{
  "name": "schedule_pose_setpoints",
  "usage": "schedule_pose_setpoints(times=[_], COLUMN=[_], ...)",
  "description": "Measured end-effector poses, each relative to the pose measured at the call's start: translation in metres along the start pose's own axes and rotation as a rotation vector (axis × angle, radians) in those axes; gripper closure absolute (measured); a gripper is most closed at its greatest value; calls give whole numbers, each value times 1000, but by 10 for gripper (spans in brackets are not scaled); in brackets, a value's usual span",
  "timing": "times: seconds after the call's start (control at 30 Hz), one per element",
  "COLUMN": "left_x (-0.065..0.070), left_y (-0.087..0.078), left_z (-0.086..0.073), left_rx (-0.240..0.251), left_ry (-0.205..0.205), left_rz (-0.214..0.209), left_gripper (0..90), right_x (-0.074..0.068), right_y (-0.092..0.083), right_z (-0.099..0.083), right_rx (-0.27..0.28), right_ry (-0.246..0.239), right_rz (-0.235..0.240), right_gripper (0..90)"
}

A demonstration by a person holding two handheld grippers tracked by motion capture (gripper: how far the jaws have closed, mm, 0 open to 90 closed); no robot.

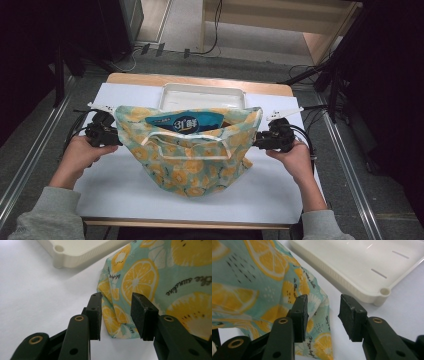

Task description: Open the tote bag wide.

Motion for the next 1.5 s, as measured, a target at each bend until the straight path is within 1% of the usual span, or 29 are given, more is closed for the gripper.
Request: schedule_pose_setpoints(times=[0.03,0.07,0.13,0.3,0.4,0.43,0.47,0.5,0.57,0.6,0.7,0.77,0.83,0.9,0.93,1.0,1.07,1.13,1.2,1.23,1.27,1.3,1.33,1.37,1.4,1.43,1.5], left_x=[1,1,3,6,8,10,12,13,16,18,19,19,19,22,23,24,23,22,21,21,23,23,23,24,27,27,29], left_y=[-2,-3,-9,-16,-18,-19,-22,-24,-30,-34,-36,-42,-44,-47,-48,-50,-51,-54,-58,-60,-64,-64,-66,-68,-73,-73,-80], left_z=[1,2,5,13,16,17,19,21,26,29,31,35,36,39,40,41,45,50,55,57,62,62,64,66,72,72,78], left_rx=[-4,-7,-8,-1,2,2,6,13,27,20,9,17,25,36,33,24,30,45,56,64,67,67,63,59,58,58,65], left_ry=[2,8,17,30,30,35,52,61,62,73,79,85,82,83,89,98,91,82,86,86,93,93,100,100,113,113,132], left_rz=[7,10,15,2,1,1,6,6,-11,-10,-8,-16,-21,-46,-44,-50,-57,-66,-60,-61,-72,-72,-63,-66,-55,-55,-42], left_gripper=[604,591,586,589,592,592,594,598,609,615,615,619,625,659,674,738,800,836,880,900,900,900,900,900,900,900,900], right_x=[-1,-1,-1,-3,-6,-6,-7,-7,-10,-11,-12,-14,-15,-17,-19,-21,-24,-26,-28,-30,-32,-32,-32,-33,-35,-37,-38], right_y=[-2,-3,-6,-10,-12,-12,-13,-15,-19,-24,-29,-33,-33,-35,-36,-38,-40,-41,-42,-44,-46,-46,-48,-50,-54,-56,-57], right_z=[3,6,10,22,30,30,33,36,41,47,52,56,57,60,62,65,69,71,74,76,79,79,82,84,89,91,94], right_rx=[1,5,4,-1,-12,-12,-11,-10,-6,5,5,-2,-10,-19,-20,-20,-20,-25,-29,-29,-25,-25,-20,-20,-22,-21,-20], right_ry=[7,4,-4,-14,-10,-10,-14,-20,-23,-40,-45,-49,-41,-38,-35,-35,-30,-29,-41,-47,-58,-58,-64,-62,-68,-72,-77], right_rz=[8,18,17,26,47,47,53,60,72,76,74,77,78,79,85,99,108,113,110,113,113,113,115,115,115,111,112], right_gripper=[604,605,614,623,636,636,642,646,655,666,679,708,716,770,784,814,831,868,900,900,900,900,900,900,900,900,900])
Point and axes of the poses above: each handheld gripper's, and its own axes: y roughly forward along the jaws, z roughly out of its top, x roughly to its right, the point moved 7 cm from there along y, roughly forward along the jaws, and after that the axes turned 2 degrees about z, right-handed, at the moved point
